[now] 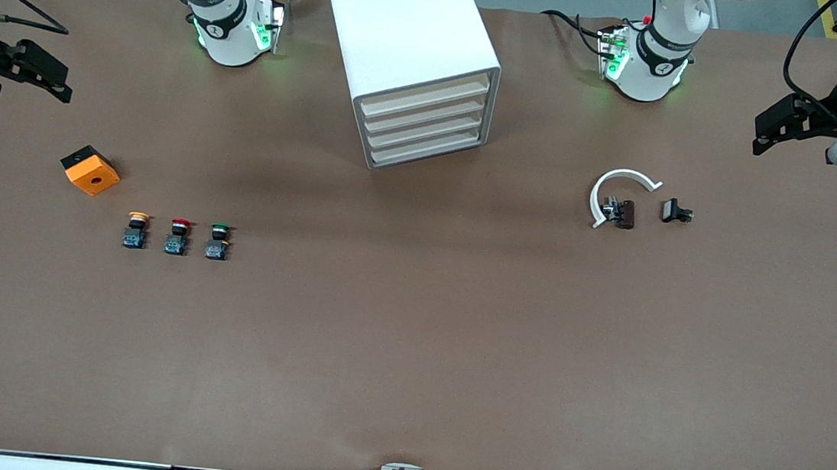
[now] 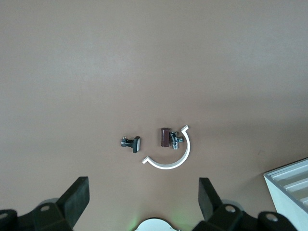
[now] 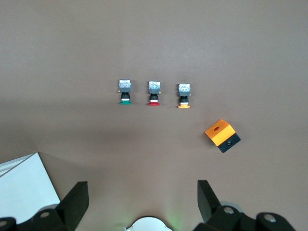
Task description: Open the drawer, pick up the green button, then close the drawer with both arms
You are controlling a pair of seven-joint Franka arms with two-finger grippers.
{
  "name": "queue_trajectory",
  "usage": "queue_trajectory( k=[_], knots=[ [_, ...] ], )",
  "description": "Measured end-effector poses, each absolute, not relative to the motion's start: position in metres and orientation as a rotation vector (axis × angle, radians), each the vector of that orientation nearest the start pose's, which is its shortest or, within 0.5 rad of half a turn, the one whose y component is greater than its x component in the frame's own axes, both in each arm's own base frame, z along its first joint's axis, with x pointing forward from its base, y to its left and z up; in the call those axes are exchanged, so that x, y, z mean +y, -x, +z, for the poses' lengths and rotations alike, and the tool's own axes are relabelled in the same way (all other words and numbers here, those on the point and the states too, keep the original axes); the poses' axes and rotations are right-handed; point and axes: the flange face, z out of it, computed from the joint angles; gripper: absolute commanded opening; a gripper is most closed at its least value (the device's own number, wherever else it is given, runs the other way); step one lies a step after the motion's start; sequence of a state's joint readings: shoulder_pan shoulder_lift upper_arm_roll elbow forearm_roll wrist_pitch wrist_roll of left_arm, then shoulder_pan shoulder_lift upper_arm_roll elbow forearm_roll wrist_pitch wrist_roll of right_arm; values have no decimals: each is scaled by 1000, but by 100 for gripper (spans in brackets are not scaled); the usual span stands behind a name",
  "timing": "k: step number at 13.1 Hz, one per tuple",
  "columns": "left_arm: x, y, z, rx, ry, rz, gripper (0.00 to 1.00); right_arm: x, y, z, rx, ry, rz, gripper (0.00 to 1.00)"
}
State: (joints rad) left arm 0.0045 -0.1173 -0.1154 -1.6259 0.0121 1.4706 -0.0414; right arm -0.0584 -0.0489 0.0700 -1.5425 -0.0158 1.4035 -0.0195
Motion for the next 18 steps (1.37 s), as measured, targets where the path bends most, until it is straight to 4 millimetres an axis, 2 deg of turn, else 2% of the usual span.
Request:
queue_trajectory(
  k=[6,18],
  knots=[
    [-44,-505,657,57,3134,41,100,6,-522,657,-47,3159,111,100],
    [-36,-509,659,-31,3155,10,100,6,-523,660,-49,3159,101,100]
  ],
)
